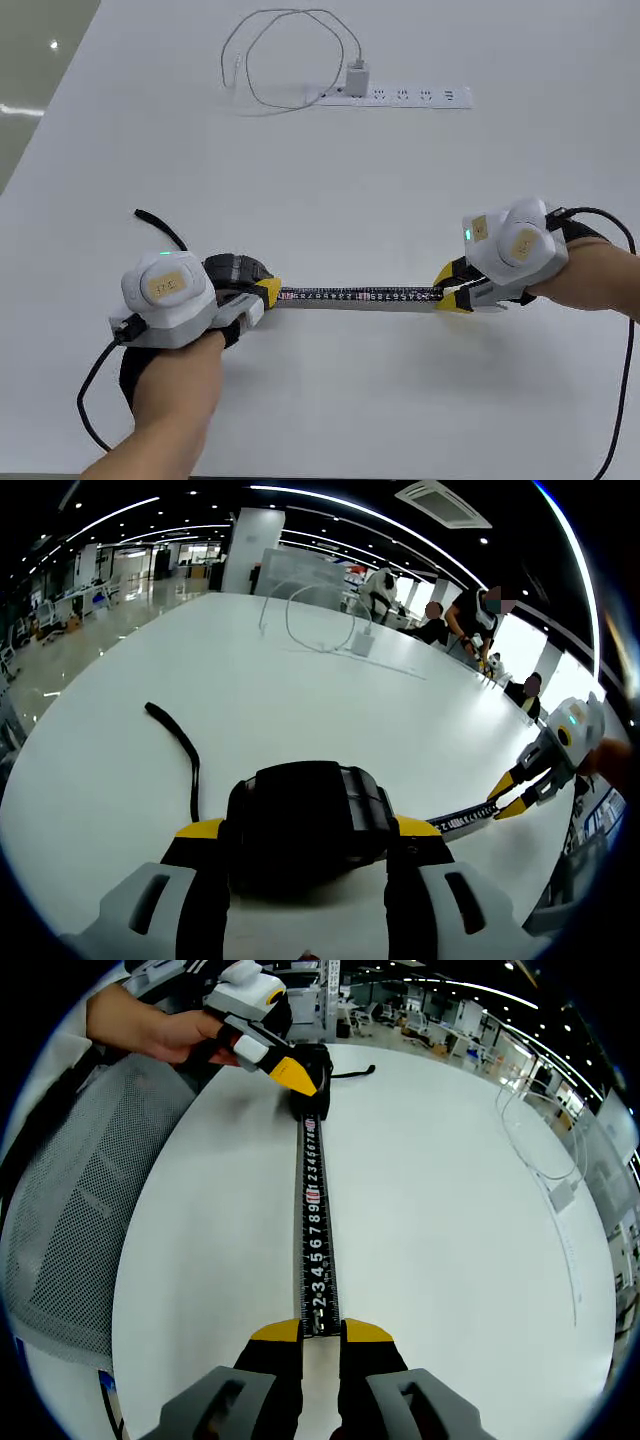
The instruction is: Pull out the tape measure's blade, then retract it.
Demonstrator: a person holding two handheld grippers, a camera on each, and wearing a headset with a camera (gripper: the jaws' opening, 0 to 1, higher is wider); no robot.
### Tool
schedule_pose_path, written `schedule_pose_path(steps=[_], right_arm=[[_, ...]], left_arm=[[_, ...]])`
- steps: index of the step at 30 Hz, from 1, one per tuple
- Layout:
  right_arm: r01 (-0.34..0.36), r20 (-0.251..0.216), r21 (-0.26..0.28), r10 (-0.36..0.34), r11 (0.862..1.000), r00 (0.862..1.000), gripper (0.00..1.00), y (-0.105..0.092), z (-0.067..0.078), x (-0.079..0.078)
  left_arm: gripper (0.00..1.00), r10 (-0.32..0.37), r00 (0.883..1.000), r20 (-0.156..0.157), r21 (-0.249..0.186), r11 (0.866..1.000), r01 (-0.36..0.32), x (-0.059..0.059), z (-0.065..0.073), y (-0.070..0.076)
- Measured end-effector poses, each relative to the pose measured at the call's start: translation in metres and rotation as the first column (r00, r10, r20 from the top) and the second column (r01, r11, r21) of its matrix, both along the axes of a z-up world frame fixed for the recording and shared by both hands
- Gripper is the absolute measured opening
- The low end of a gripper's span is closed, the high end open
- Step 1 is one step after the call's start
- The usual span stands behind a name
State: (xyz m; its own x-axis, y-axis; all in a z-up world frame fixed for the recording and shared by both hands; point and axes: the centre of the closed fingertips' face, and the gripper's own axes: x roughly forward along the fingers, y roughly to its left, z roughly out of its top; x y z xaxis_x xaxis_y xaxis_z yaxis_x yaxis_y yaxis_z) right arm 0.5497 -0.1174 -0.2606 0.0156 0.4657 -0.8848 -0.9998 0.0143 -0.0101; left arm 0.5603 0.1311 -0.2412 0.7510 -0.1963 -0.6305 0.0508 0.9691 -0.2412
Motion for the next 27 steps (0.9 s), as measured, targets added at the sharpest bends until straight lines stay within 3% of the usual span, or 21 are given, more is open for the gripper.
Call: schedule_pose_path(steps=[14,27], right_arm=[[-0.003,-0.002,0.011,0.003,1.000,1.000,0.08,0.009,-0.003,0.002],[-0.013,-0.004,0.032,0.013,0.999,1.000,0.08,0.023,-0.003,0.003]], left_arm=[[0.59,0.000,1.000,0.006,-0.027,1.000,0.001,0.001,-0.001,0.002],[0.59,-0.005,1.000,0.004,-0.028,1.000,0.005,0.001,-0.001,0.001]])
